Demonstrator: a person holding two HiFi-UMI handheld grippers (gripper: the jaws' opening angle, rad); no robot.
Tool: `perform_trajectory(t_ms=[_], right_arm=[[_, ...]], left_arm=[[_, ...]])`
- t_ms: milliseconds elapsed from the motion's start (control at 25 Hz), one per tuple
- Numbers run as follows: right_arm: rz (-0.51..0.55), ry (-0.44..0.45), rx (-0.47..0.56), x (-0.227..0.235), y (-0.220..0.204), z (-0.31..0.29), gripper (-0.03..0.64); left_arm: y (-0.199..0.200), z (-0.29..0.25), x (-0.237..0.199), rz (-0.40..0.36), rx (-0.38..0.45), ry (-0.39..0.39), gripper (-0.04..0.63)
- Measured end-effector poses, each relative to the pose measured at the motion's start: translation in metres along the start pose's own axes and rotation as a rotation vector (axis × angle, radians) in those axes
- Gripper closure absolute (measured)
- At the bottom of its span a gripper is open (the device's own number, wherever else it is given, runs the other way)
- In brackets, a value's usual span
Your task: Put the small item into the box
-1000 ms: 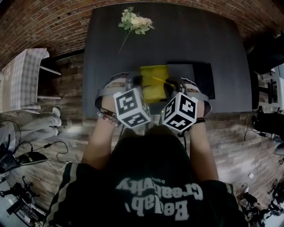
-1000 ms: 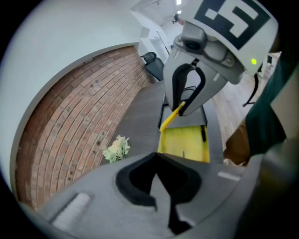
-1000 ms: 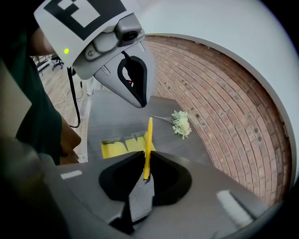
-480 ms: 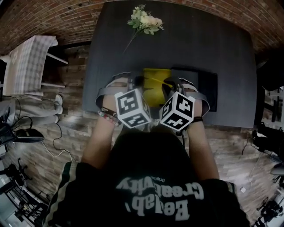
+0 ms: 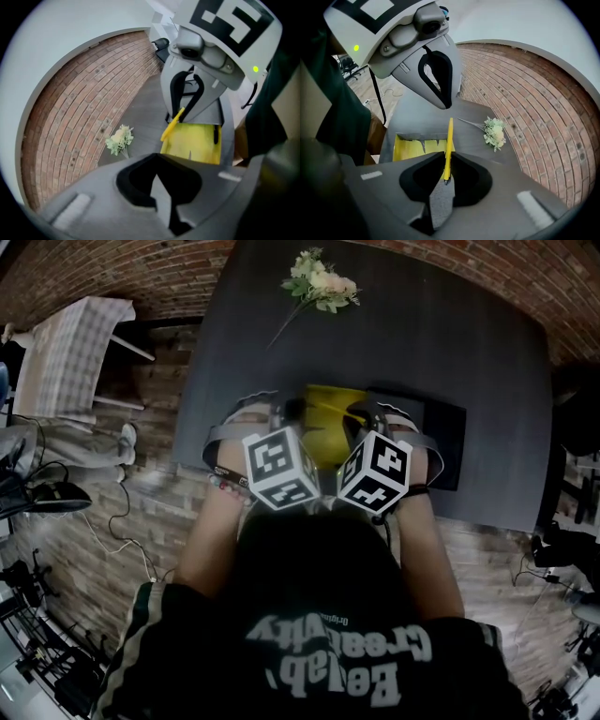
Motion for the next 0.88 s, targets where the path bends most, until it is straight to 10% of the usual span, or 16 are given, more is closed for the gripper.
perform_trajectory(t_ms=[880], right_arm=[[-0.035, 0.037, -0.014, -0.001, 0.001, -0.023, 0.565]], left_arm=[[-0.012, -0.020, 0.003, 0.016, 0.003, -0.033, 0.592]])
Point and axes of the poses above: the fingertips, and each gripper's own axes: z backward along the fingers, x to its right, y out of its top, the point moved 2 cm from there along z, backward along the fingers, and after that the axes turned 12 degrees about -z, right-handed, at the moved point
